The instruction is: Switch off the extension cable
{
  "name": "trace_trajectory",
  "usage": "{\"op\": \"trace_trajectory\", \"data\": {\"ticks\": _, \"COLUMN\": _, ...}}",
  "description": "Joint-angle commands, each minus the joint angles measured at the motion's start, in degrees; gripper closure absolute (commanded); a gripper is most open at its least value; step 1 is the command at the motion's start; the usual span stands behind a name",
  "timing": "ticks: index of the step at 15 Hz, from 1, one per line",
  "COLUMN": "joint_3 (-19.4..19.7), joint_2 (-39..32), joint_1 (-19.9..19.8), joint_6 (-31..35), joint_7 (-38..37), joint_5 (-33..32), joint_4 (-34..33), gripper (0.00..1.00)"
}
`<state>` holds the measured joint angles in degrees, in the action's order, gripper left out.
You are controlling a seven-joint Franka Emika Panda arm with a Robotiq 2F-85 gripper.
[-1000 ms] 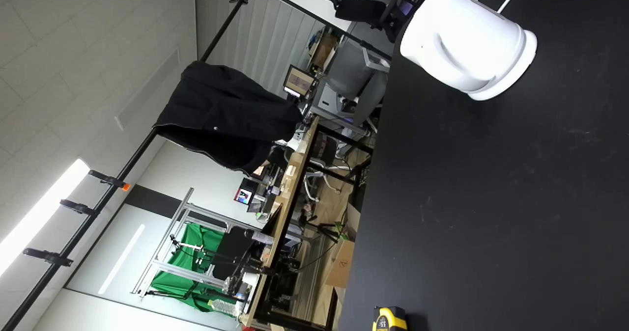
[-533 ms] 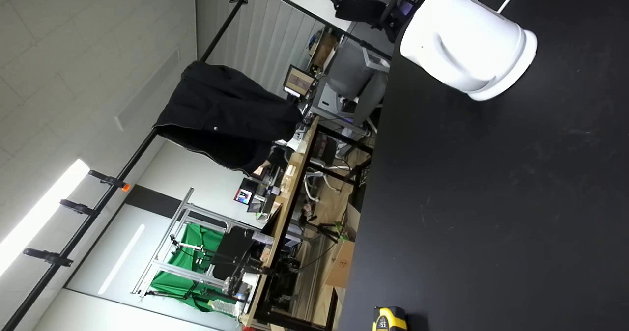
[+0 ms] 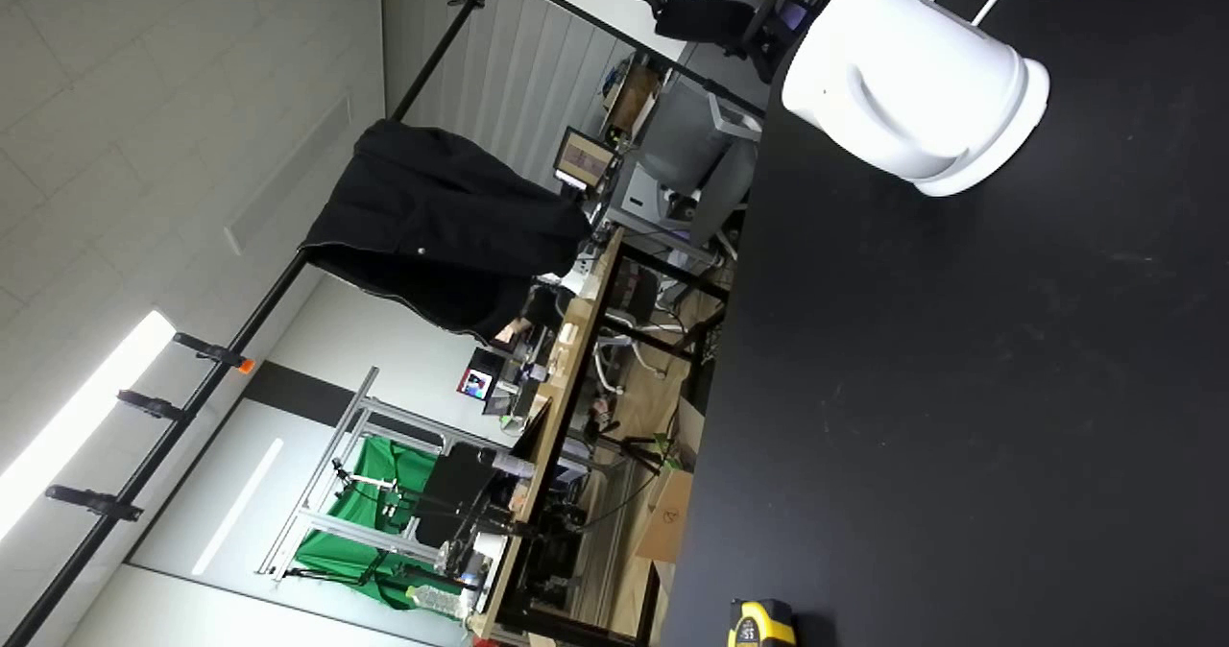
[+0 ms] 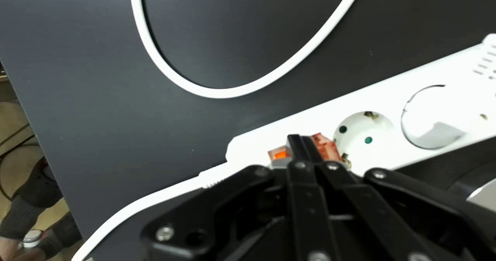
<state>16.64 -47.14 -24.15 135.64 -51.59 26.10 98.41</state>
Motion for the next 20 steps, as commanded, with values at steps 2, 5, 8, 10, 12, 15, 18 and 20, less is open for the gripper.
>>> {"op": "trace_trajectory", "data": {"ticks": 2, "joint_3": -0.5, "joint_2": -1.7, "joint_1": -1.6, "joint_6": -4.1, "joint_7": -0.4, "joint_5": 0.6, "joint_4": -4.2, "gripper": 1.0}}
{"op": "trace_trajectory", "data": {"ticks": 5, "joint_3": -0.2, "joint_2": -2.5, "joint_1": -1.9, "joint_6": -4.4, "joint_7": -0.6, "joint_5": 0.4, "joint_4": -5.3, "gripper": 1.0}}
{"op": "trace_trajectory", "data": {"ticks": 8, "joint_3": -0.2, "joint_2": -3.4, "joint_1": -2.2, "joint_6": -4.8, "joint_7": -0.8, "joint_5": 0.3, "joint_4": -6.4, "gripper": 1.0}}
{"op": "trace_trajectory", "data": {"ticks": 10, "joint_3": -0.1, "joint_2": -3.9, "joint_1": -2.3, "joint_6": -4.9, "joint_7": -0.9, "joint_5": 0.2, "joint_4": -6.9, "gripper": 1.0}}
{"op": "trace_trajectory", "data": {"ticks": 12, "joint_3": 0.0, "joint_2": -4.3, "joint_1": -2.3, "joint_6": -5.0, "joint_7": -1.0, "joint_5": 0.0, "joint_4": -7.2, "gripper": 1.0}}
{"op": "trace_trajectory", "data": {"ticks": 15, "joint_3": 0.1, "joint_2": -4.3, "joint_1": -1.9, "joint_6": -4.4, "joint_7": -1.0, "joint_5": -0.1, "joint_4": -7.0, "gripper": 1.0}}
{"op": "trace_trajectory", "data": {"ticks": 18, "joint_3": 0.3, "joint_2": -4.0, "joint_1": -1.1, "joint_6": -2.9, "joint_7": -1.1, "joint_5": -0.4, "joint_4": -5.8, "gripper": 1.0}}
{"op": "trace_trajectory", "data": {"ticks": 20, "joint_3": 0.6, "joint_2": -3.7, "joint_1": -0.4, "joint_6": -1.4, "joint_7": -1.2, "joint_5": -0.8, "joint_4": -4.8, "gripper": 1.0}}
